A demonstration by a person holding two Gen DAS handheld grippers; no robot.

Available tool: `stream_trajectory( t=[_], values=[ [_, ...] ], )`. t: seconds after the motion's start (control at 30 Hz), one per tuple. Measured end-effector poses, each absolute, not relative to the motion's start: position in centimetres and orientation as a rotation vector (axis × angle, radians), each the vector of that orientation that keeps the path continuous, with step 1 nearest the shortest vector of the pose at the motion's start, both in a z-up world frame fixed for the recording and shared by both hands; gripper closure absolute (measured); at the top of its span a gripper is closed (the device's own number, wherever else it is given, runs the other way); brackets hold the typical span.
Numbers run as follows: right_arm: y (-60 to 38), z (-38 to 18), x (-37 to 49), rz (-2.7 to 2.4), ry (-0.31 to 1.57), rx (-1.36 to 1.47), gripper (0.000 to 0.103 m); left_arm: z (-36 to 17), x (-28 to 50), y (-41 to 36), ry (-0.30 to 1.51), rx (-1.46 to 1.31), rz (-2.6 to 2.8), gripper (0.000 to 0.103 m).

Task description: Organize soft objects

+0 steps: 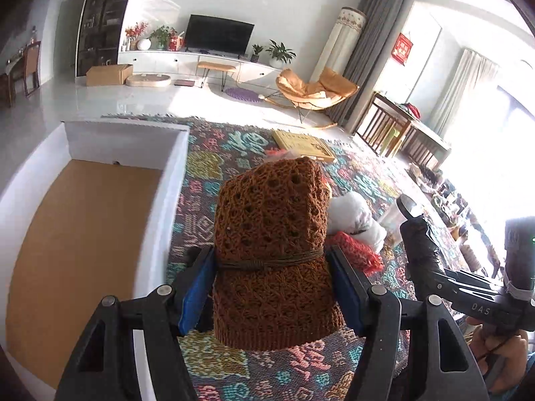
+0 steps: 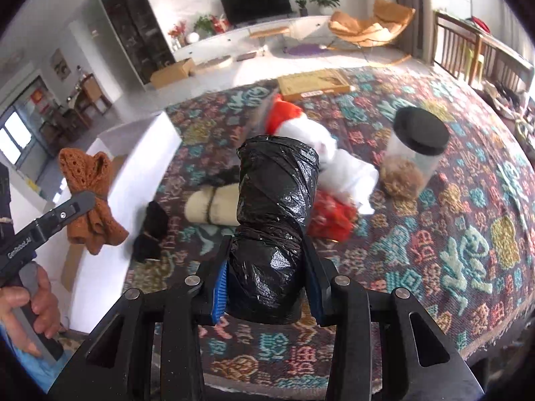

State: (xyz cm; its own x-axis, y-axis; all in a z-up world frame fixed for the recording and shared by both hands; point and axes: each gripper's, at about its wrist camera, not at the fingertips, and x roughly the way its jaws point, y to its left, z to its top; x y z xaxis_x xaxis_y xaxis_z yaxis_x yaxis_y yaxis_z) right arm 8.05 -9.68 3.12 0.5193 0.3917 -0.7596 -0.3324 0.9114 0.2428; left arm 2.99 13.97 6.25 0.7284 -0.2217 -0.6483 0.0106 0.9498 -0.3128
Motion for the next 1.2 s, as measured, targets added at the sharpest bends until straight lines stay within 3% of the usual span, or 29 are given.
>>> stream_trajectory(
  t=[0.17,0.33,0.37,0.43,0.47,0.6,0.77,0.97,1.07,1.2],
  values=[
    [0.7,5.7,6.9,0.688,0.927,0.059,0.063,8.1,-0.2,20.9,0.721,-0.255,0.035,0.037],
    [10.6,6.1,5.2,0.899,0.936,0.037,0.062,5.5,-2.4,27.2,0.782,-0.243,0.230,0.033],
    [12.2,5.8,4.8,0.924,0.929,0.026,0.057,4.7,-2.7,28.0,0.799,-0.241,0.270,0.032],
    [14.5,4.8,4.8,0.950,0.954,0.014,0.034,3.1,-3.1,29.6,0.824,-0.241,0.340,0.012],
    [14.9,4.4,5.0,0.944,0.970,0.020,0.021,2.6,-3.4,30.3,0.827,-0.247,0.371,0.008],
    [12.7,3.6,5.7,0.905,0.950,0.069,0.022,1.5,-4.2,31.6,0.802,-0.292,0.405,0.006],
    [6.1,1.8,7.5,0.719,0.922,0.064,0.022,2.6,-3.0,28.2,0.756,-0.308,0.308,0.006],
    [-4.1,-3.6,8.4,0.400,0.929,0.018,0.022,4.8,-1.1,17.1,0.730,-0.245,0.000,0.006],
    [-9.0,-7.0,8.5,0.242,0.947,0.020,0.022,3.4,-0.7,10.6,0.774,-0.173,-0.152,0.002],
    [-13.8,-10.3,8.4,0.099,0.959,0.037,0.022,-3.0,1.4,3.8,0.890,-0.081,-0.213,0.002]
  ],
)
